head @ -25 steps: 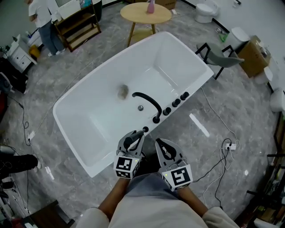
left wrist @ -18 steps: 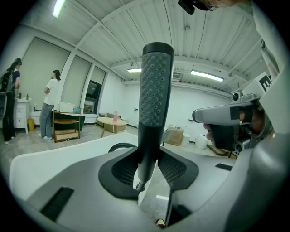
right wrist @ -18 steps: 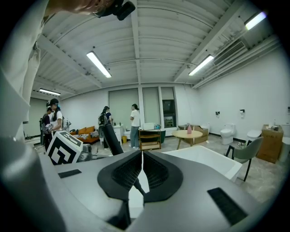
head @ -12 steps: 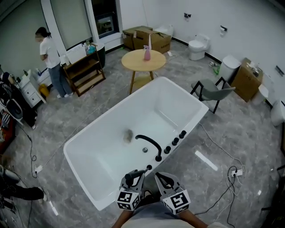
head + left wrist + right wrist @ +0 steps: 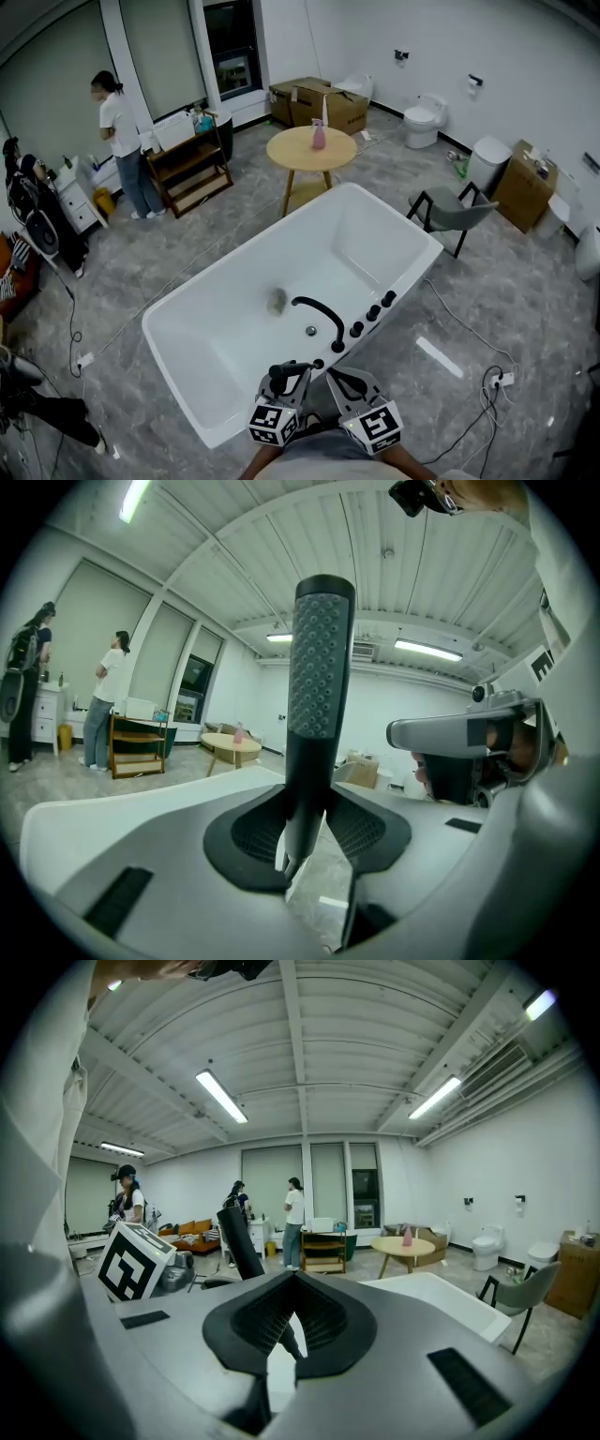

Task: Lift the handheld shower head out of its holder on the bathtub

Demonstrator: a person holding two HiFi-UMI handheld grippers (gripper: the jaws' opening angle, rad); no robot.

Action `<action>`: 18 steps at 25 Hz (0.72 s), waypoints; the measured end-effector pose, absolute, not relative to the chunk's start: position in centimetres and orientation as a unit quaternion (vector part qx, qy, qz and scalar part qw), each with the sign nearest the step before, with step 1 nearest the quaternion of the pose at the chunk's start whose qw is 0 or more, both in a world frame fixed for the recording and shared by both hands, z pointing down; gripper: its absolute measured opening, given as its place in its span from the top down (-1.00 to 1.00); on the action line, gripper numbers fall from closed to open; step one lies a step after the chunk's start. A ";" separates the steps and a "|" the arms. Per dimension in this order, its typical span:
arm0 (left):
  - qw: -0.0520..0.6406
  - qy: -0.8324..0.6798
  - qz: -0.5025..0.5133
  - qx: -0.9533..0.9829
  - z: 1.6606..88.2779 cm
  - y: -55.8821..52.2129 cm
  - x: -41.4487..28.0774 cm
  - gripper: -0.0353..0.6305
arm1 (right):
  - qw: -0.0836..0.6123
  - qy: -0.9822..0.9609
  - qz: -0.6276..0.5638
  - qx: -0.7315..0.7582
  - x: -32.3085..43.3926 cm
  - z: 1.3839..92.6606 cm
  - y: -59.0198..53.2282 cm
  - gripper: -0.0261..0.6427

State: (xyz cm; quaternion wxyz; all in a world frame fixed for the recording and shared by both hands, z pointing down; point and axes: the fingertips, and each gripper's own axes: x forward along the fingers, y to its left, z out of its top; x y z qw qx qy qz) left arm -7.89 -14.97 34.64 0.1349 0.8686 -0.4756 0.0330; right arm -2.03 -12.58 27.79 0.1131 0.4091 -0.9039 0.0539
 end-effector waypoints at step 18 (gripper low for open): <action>0.146 -0.472 0.042 0.868 35.0 -15.3 -8.1 0.47 | 0.126 -0.910 0.059 0.390 -2.6 27.7 -12.5 0.87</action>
